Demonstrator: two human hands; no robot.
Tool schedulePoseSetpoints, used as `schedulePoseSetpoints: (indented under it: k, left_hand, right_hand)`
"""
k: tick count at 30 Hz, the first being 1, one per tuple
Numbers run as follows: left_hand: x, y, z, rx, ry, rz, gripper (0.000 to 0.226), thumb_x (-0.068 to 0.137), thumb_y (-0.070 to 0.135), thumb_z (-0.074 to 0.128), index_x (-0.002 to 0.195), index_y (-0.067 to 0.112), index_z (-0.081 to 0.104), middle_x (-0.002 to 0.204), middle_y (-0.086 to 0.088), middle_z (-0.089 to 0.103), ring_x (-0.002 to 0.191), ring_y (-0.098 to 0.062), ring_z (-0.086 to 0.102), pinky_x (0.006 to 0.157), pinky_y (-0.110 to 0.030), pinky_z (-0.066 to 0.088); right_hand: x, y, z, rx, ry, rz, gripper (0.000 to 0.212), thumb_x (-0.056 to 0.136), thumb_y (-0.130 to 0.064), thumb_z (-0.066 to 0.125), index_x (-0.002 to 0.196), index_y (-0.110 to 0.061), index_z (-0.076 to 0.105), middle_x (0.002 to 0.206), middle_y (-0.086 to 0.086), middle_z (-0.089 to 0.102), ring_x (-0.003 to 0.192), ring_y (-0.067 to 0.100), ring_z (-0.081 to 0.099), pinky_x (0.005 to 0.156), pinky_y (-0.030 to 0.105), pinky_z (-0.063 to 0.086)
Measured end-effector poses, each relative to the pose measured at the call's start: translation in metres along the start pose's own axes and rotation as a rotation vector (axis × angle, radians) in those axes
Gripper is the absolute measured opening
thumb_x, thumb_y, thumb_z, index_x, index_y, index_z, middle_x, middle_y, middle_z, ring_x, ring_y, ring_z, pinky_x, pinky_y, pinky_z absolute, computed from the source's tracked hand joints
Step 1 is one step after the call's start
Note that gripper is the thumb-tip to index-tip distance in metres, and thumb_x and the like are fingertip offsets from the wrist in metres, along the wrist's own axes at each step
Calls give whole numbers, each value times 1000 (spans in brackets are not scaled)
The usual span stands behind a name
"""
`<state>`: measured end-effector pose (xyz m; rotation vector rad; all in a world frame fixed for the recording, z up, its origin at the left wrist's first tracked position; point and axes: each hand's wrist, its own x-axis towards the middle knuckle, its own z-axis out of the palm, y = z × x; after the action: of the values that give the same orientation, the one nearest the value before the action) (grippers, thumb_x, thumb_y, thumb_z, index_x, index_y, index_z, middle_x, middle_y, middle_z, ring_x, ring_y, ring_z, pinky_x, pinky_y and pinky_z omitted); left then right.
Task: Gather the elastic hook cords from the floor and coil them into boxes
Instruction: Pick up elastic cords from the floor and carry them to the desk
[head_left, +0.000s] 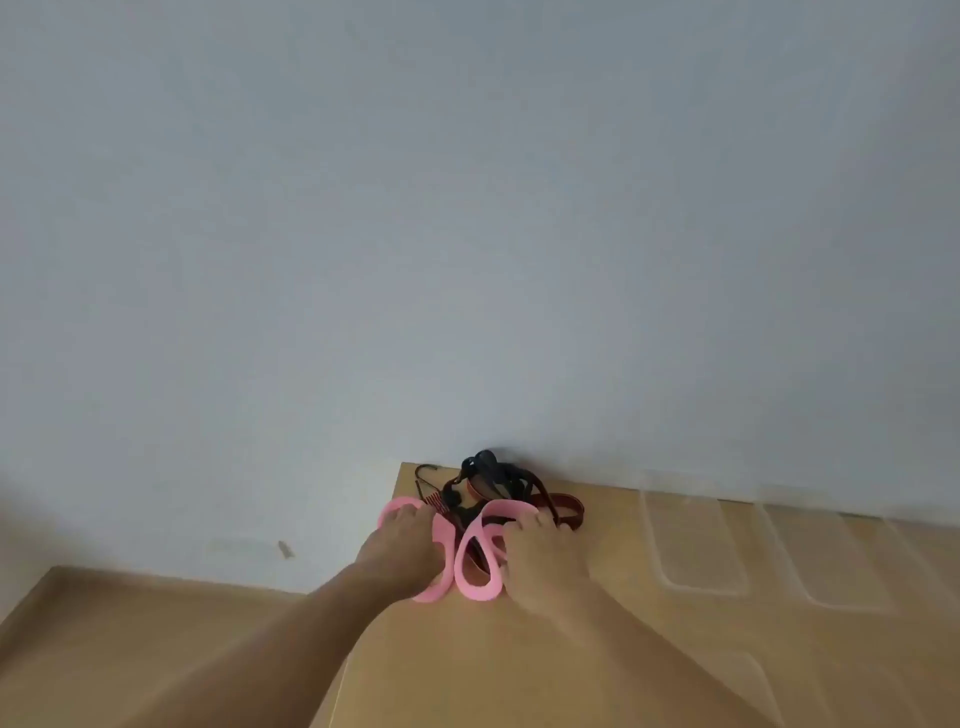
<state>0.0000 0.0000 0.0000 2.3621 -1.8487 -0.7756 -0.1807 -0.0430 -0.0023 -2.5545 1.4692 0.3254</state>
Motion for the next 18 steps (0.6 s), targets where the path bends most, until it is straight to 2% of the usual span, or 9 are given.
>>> schedulePoseSetpoints:
  k: [3, 7, 11, 13, 15, 18]
  left_hand:
    - [5, -6, 11, 51, 12, -43, 53, 95, 25, 52, 145, 16, 36, 140, -5, 47, 125, -24, 49, 97, -36, 46]
    - [3, -8, 18, 9, 14, -113, 39, 93, 23, 58, 131, 17, 50, 118, -3, 57, 103, -23, 60, 84, -31, 50]
    - [3, -5, -7, -228, 9, -143, 10, 89, 25, 61, 93, 17, 56, 82, 3, 58, 74, -15, 57, 62, -24, 44]
    - [0, 0, -25, -359, -10, -109, 14, 83, 22, 66, 80, 13, 56, 75, -1, 60, 66, -15, 55, 59, -26, 44]
    - [-7, 7, -47, -496, -21, -82, 16, 84, 20, 69, 81, 9, 59, 76, -8, 67, 64, -18, 59, 63, -31, 50]
    - [-19, 21, -79, -586, 14, -23, 21, 83, 19, 70, 90, 2, 59, 72, -9, 67, 49, -16, 57, 52, -27, 47]
  right_hand:
    - [8, 0, 9, -152, -26, 23, 38, 93, -19, 55, 131, -18, 52, 131, 3, 57, 126, 26, 42, 99, 45, 35]
    - [6, 4, 15, -116, 32, 10, 29, 93, -14, 51, 119, -24, 62, 116, -2, 65, 120, 24, 48, 104, 50, 27]
    - [-1, 18, 4, 108, 162, 31, 20, 97, -22, 41, 95, -26, 61, 92, -7, 65, 95, 20, 55, 99, 42, 31]
    - [-6, 24, -8, 245, 203, 32, 19, 100, -29, 37, 92, -29, 55, 77, -10, 60, 78, 16, 52, 92, 37, 34]
    - [-11, 29, -23, 360, 247, 25, 20, 102, -35, 38, 98, -28, 57, 69, -12, 56, 68, 13, 53, 79, 33, 38]
    - [-20, 33, -54, 647, 285, 53, 20, 101, -37, 42, 98, -27, 59, 75, -7, 65, 72, 14, 64, 68, 34, 46]
